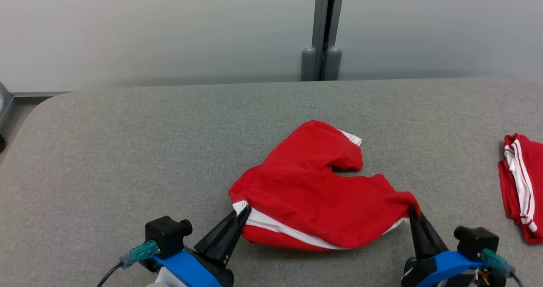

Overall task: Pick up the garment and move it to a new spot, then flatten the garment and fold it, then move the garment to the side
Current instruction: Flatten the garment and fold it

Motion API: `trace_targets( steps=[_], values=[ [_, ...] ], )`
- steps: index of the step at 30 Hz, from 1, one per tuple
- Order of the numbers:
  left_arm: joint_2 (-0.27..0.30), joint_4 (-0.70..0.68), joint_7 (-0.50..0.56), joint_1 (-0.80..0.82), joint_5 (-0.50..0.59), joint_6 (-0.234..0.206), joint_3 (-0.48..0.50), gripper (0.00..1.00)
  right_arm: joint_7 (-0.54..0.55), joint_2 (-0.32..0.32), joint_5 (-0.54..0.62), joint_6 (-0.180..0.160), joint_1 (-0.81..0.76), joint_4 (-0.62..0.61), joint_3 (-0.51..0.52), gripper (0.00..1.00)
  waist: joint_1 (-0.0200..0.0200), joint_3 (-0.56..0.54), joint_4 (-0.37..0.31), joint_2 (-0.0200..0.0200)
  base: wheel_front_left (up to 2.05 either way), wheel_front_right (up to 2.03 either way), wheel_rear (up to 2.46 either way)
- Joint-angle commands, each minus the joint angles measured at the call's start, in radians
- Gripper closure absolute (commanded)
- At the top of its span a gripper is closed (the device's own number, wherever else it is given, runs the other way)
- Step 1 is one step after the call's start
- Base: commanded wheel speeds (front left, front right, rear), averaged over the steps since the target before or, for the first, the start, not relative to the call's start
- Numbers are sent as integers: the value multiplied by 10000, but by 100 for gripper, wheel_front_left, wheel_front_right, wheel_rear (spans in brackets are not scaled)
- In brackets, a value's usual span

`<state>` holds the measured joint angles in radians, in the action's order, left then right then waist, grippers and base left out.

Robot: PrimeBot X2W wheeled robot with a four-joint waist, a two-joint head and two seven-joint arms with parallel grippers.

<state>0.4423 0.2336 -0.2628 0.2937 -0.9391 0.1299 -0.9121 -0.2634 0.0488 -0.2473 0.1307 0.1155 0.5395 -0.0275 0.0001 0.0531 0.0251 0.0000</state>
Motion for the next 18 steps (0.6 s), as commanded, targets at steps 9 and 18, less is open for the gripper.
trace_targets(
  steps=[9, 18],
  values=[
    [886, -1655, -24, 1374, 504, 12, 794, 100, -24, 37, -1239, 0, 1403, -2906, 460, 100, -1, -663, -174, 0, 0, 0, 0],
    [2277, -2664, 301, 4142, -332, 11, 760, 100, 577, 195, -518, 0, 3823, -4841, 696, 100, -1, -772, -311, 0, 0, 0, 0]
  ],
)
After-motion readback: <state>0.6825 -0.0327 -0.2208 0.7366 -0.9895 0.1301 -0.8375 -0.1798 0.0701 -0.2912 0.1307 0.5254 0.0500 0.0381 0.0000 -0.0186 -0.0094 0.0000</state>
